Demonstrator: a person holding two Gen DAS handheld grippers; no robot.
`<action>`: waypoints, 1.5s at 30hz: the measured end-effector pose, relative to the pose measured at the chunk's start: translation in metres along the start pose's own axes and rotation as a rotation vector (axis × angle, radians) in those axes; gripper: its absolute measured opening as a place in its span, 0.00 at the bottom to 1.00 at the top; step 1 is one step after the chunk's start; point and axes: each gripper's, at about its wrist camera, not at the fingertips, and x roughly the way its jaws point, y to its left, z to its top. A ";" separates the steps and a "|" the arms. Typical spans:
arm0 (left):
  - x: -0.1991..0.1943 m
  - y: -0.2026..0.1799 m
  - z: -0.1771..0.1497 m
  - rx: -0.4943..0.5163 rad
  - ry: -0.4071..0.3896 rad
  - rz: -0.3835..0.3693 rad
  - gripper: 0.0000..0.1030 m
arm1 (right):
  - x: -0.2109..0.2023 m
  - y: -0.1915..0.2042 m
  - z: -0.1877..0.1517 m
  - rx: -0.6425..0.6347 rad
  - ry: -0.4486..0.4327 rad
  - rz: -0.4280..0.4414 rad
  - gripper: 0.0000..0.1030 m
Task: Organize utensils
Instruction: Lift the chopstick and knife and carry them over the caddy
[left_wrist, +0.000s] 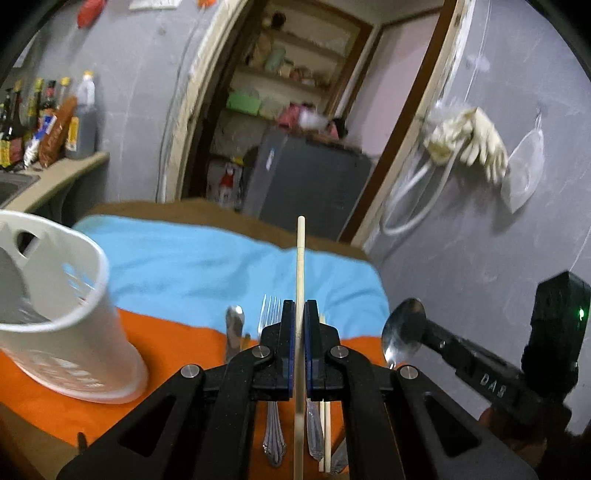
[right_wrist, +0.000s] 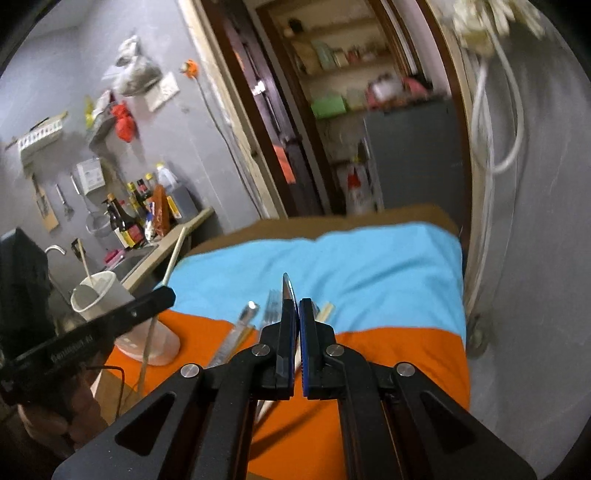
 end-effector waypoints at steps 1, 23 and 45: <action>-0.006 0.000 0.004 0.002 -0.014 -0.001 0.02 | -0.003 0.007 0.000 -0.014 -0.017 -0.008 0.01; -0.143 0.044 0.067 -0.077 -0.237 -0.025 0.02 | -0.047 0.115 0.052 -0.132 -0.279 -0.005 0.01; -0.157 0.219 0.105 -0.304 -0.538 0.113 0.02 | 0.018 0.206 0.071 -0.294 -0.392 0.067 0.01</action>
